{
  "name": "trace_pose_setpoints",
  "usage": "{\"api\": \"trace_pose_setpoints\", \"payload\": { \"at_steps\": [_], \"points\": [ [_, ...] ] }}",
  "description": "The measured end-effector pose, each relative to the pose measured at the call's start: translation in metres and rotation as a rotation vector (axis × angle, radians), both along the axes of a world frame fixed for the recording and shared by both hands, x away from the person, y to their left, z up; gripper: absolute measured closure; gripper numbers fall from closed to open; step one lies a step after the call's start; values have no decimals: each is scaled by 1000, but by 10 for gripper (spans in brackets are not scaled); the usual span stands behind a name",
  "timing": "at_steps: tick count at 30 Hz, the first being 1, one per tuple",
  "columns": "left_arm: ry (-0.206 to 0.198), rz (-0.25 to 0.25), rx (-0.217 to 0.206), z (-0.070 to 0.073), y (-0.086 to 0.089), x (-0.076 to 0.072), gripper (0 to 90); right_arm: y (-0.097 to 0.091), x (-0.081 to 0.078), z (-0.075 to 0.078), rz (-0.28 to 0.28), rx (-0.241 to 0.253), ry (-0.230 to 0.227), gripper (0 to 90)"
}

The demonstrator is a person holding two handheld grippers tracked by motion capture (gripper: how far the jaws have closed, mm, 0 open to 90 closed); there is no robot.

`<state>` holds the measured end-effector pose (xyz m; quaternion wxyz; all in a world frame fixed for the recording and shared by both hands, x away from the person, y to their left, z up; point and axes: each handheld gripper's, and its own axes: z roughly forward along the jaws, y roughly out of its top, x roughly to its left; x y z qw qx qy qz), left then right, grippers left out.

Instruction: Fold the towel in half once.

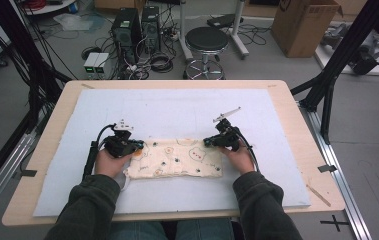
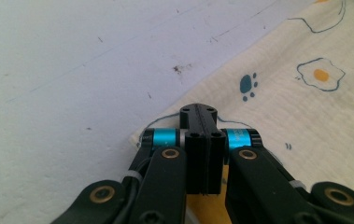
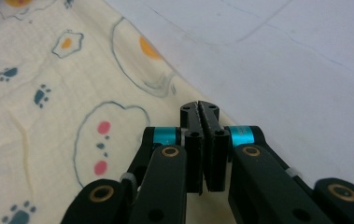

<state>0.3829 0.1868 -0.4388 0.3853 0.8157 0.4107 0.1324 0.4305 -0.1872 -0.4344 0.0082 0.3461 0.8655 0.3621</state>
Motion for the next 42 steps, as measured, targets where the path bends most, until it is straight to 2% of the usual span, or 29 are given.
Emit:
{"api": "trace_pose_setpoints", "payload": {
  "at_steps": [5,8,15,20,22,23,26,28,29,32,34,37,42],
  "points": [
    [11,9,-15,-1,6,1,896,-15,-2,-1,-27,15,0,890],
    [2,10,-8,-1,4,0,896,-24,-3,-3,-38,23,-5,889],
    [5,8,-19,-2,5,0,896,-41,-5,-3,-69,42,4,890],
    [3,14,-15,0,4,-1,895,-39,-6,-2,-60,33,-14,889],
    [-20,0,-31,3,4,-3,895,-37,-7,1,-52,42,-28,889],
    [-37,6,-49,6,4,-4,895,-36,-9,4,-47,55,-35,889],
    [-68,21,-66,10,5,-4,895,-32,-10,11,-33,57,-70,887],
    [-55,35,-61,8,7,-3,895,-30,-10,12,-39,64,-85,887],
    [-46,34,-45,7,9,-2,896,-30,-9,11,-39,65,-86,887],
    [-29,47,-34,3,8,0,896,-29,-6,5,-52,48,-55,886],
    [-19,50,-14,1,8,1,896,-28,-4,2,-58,38,-52,886],
    [-11,51,-13,-2,8,2,896,-27,-2,-2,-60,15,-37,887],
    [-11,50,-18,-2,8,3,895,-30,-1,-4,-64,28,-27,890]
  ]
}}
